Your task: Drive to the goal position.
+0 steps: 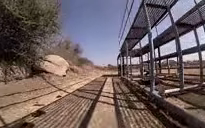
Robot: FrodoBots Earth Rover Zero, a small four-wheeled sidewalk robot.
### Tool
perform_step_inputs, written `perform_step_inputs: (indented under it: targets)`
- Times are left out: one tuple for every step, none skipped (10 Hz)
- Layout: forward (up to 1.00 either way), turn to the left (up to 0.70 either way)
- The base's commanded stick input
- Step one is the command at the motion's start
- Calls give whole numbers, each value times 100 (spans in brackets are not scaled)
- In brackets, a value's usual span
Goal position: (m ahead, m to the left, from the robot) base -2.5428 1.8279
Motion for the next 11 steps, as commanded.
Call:
perform_step_inputs:
  targets:
    - [50,0]
    - [50,0]
    - [50,0]
    - [50,0]
    - [50,0]
    - [17,0]
    - [0,0]
    - [0,0]
    - [0,0]
    - [0,0]
    - [0,0]
